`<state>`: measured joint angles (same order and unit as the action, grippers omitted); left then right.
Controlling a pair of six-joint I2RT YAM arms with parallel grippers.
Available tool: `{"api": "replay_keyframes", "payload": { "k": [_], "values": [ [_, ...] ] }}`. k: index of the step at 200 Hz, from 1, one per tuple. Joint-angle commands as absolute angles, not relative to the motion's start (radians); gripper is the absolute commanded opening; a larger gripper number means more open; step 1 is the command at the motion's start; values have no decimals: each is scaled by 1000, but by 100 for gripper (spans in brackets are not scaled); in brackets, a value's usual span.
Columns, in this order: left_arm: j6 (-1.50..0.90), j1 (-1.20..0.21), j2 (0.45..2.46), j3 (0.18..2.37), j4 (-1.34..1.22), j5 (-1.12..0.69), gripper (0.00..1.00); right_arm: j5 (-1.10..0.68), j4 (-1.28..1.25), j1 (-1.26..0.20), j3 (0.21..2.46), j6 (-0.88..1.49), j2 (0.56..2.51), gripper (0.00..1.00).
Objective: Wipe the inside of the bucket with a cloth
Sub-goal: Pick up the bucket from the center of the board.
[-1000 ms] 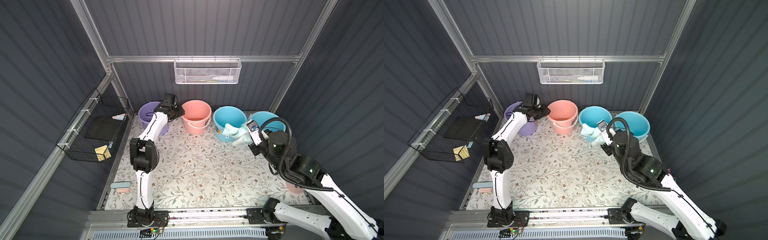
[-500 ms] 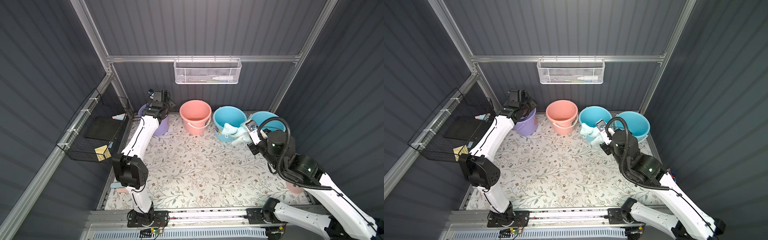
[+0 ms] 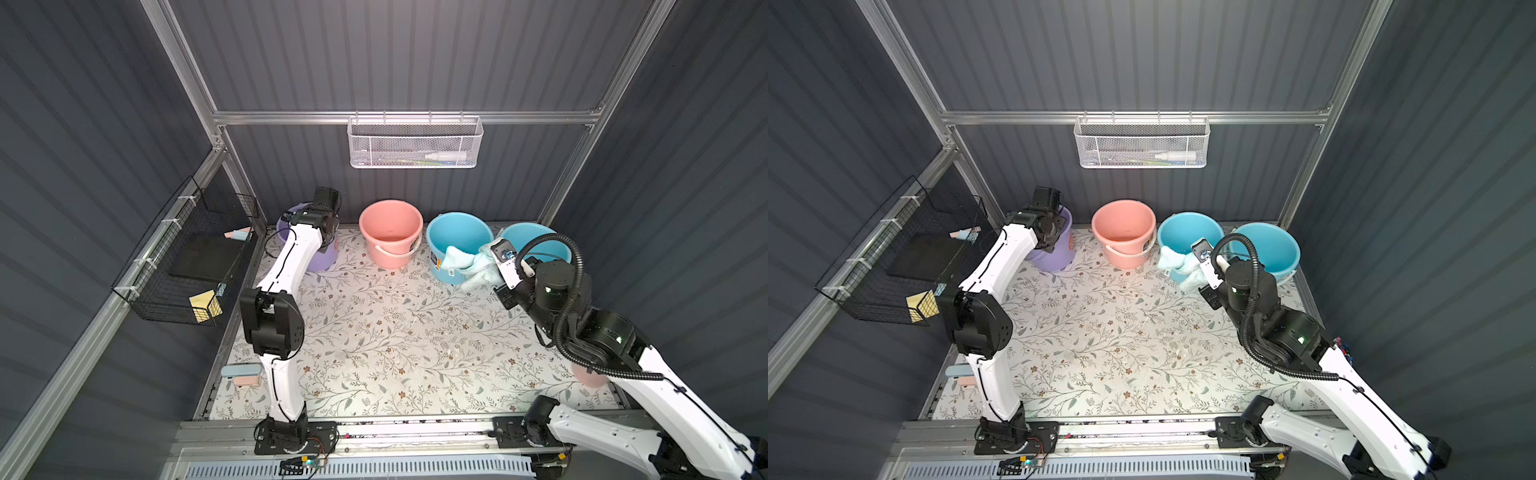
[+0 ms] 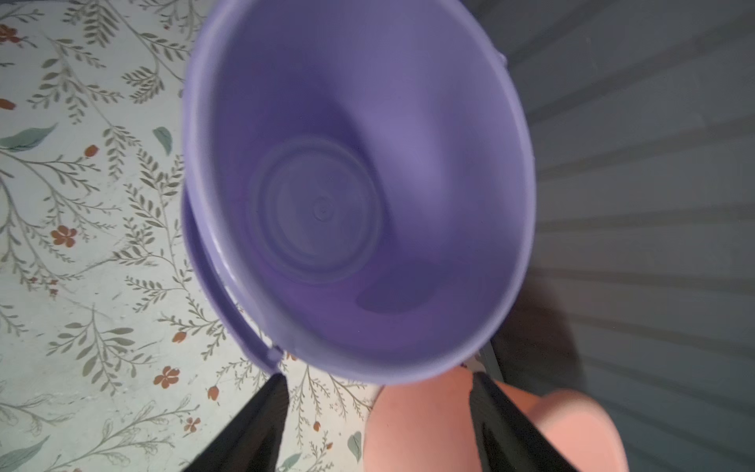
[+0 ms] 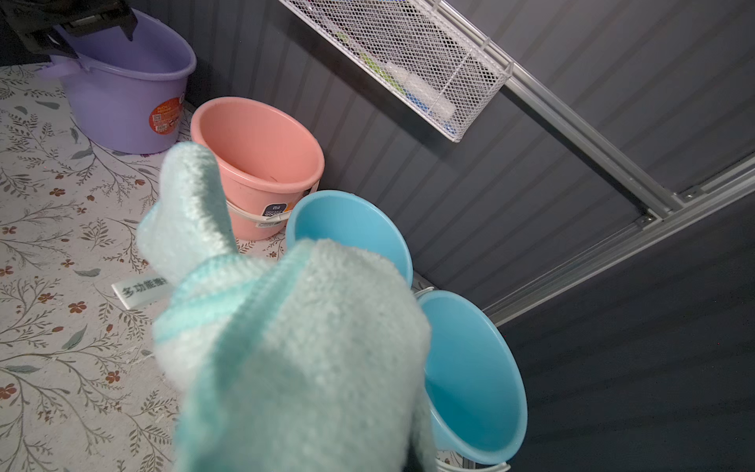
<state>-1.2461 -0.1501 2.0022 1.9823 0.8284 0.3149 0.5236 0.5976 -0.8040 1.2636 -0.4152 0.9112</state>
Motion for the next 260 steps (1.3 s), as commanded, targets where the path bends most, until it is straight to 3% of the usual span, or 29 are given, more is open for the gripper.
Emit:
{"api": "replay_keyframes", "payload": {
  "k": [1,54,135,186,241,260],
  "values": [
    [-1310,-101,2030,2025,886,320,72,525,578,-802,1261,-407,893,0],
    [-1320,-43,2063,2034,900,325,71,543,579,-802,1249,-408,878,0],
    [-1316,-32,2103,1979,856,301,60,545,577,-802,1241,-408,874,0],
    [-1319,-32,2086,1935,827,290,39,547,582,-802,1240,-413,864,0],
    [-1338,-32,2002,1864,799,272,8,548,591,-803,1229,-408,838,0],
    [-1336,-32,1969,1831,792,252,3,547,590,-802,1226,-409,831,0]
  ]
}}
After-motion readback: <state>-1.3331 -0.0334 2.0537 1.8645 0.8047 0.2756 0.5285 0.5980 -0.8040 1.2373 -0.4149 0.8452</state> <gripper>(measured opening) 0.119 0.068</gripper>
